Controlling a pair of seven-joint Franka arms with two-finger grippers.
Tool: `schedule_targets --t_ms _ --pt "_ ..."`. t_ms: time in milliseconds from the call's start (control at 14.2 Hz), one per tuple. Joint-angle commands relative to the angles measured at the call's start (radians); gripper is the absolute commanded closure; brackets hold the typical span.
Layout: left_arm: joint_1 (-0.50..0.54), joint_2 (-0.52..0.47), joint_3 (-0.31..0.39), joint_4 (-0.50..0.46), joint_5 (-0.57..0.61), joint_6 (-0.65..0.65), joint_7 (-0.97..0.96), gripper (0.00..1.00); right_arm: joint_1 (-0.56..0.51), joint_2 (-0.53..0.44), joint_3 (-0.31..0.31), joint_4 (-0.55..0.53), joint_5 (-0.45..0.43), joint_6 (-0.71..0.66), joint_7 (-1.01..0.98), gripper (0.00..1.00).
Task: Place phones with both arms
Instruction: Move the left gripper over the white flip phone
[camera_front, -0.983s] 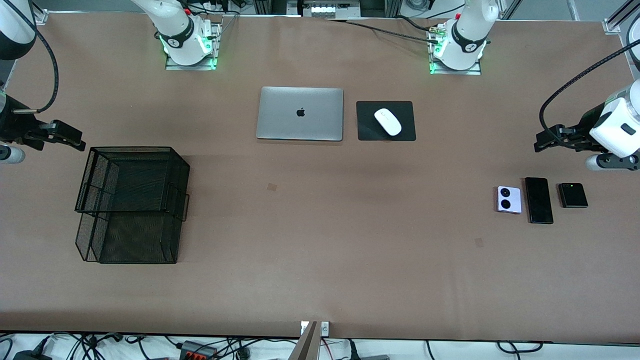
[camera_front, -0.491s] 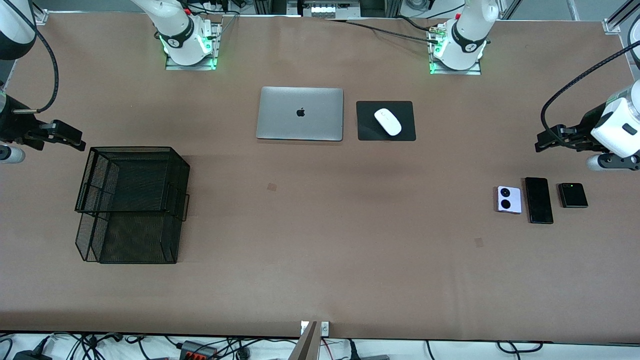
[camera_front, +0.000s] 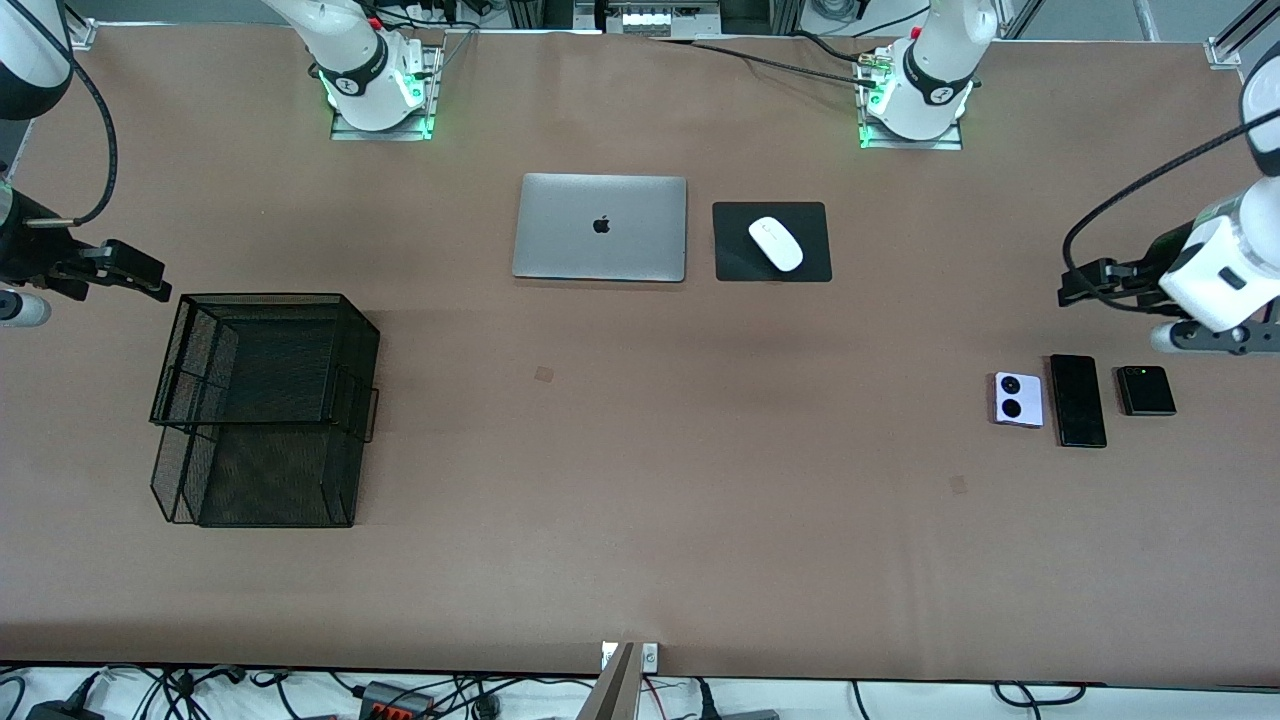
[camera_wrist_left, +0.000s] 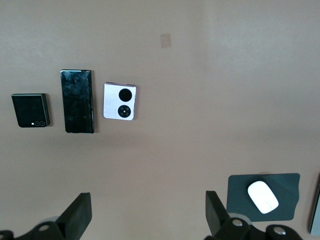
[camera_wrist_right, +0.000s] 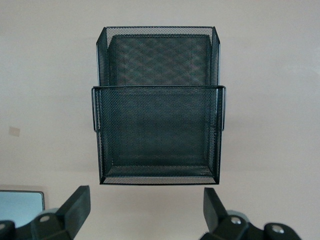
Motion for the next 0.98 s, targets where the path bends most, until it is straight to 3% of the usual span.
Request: schedule_targets --t_ms 0,351,772,913 --pt "0.007 0.053 -0.001 0.006 0.010 0.027 0.033 0.00 -0.012 -0.008 0.008 -0.003 -0.002 -0.009 0.006 0.00" --pt "0.022 0.210 0.002 0.002 0.002 0.194 0.039 0.00 -0.011 -0.003 0.008 -0.003 -0.002 -0.009 0.006 0.00" --pt "0.105 0.391 0.000 -0.024 -0.001 0.433 0.180 0.00 -0.012 -0.003 0.006 -0.003 0.000 -0.010 0.005 0.00" --pt "0.110 0.403 -0.004 -0.075 -0.001 0.516 0.216 0.00 -0.012 -0.003 0.008 -0.003 -0.002 -0.010 0.006 0.00"
